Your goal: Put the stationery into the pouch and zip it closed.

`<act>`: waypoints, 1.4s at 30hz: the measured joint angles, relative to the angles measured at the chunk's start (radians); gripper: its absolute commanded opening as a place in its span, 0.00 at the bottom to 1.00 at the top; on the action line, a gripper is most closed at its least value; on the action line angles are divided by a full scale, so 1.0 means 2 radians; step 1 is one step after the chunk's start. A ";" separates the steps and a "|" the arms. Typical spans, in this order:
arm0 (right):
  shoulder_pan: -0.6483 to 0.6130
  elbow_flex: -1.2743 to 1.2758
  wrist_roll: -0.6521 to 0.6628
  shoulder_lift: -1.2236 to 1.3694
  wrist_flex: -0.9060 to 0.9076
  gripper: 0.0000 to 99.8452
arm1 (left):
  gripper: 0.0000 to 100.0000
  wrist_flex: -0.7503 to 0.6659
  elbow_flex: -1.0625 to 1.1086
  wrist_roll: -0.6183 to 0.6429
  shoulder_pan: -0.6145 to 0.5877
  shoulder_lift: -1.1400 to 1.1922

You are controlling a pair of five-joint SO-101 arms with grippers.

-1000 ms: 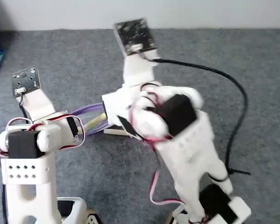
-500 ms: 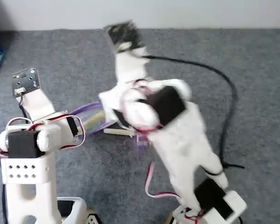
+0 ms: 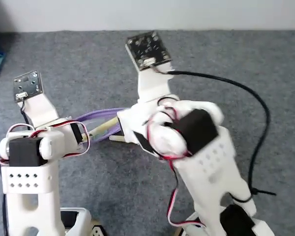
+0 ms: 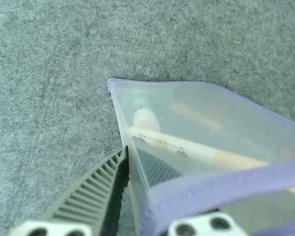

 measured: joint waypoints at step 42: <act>-0.010 -0.001 0.019 0.038 -0.103 0.01 | 0.01 0.000 -0.010 0.000 -0.011 -0.026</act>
